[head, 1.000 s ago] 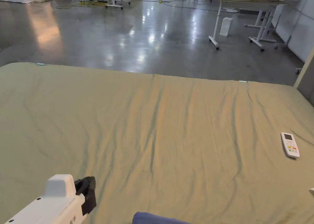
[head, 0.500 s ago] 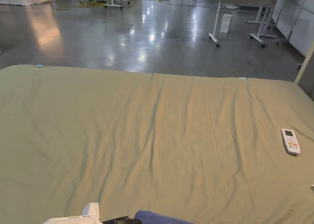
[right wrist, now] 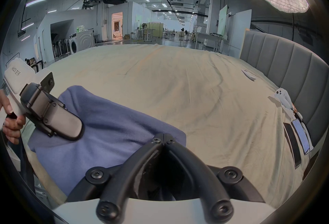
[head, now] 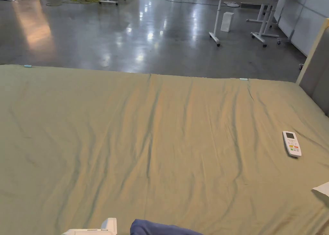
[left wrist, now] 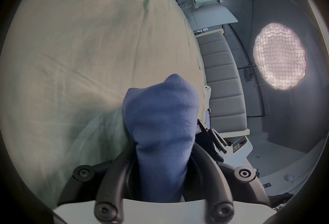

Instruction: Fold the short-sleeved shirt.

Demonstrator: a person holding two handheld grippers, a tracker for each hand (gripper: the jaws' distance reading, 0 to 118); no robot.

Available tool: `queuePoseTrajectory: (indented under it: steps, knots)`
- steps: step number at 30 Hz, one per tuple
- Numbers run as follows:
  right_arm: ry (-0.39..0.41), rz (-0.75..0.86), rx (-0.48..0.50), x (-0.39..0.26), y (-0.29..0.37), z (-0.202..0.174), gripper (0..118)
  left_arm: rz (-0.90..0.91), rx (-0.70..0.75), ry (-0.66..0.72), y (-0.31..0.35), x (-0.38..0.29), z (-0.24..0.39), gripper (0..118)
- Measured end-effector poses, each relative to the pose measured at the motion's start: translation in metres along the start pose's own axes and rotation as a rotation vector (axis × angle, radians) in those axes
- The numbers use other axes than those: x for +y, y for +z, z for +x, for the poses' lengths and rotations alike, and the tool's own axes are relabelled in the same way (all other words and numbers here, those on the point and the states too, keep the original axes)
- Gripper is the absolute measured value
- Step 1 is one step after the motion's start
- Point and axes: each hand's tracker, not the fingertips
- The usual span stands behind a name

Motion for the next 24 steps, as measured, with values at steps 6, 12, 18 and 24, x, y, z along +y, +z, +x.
queuePoseTrajectory:
  steps: [6,12,18,24]
  knots:
    - [-0.024,0.013,-0.014,0.024,0.005,0.01,0,0.012,-0.069,0.026,0.025,0.008,0.011,20]
    - [-0.09,0.144,-0.056,0.092,0.021,0.042,0,0.049,-0.051,0.045,0.096,0.044,0.0,20]
    - [-0.079,0.255,-0.137,0.159,0.025,0.075,0,0.093,0.086,0.002,0.205,0.094,-0.038,20]
    - [-0.089,0.322,-0.186,0.195,0.024,0.096,0,0.112,0.245,-0.024,0.304,0.127,-0.063,20]
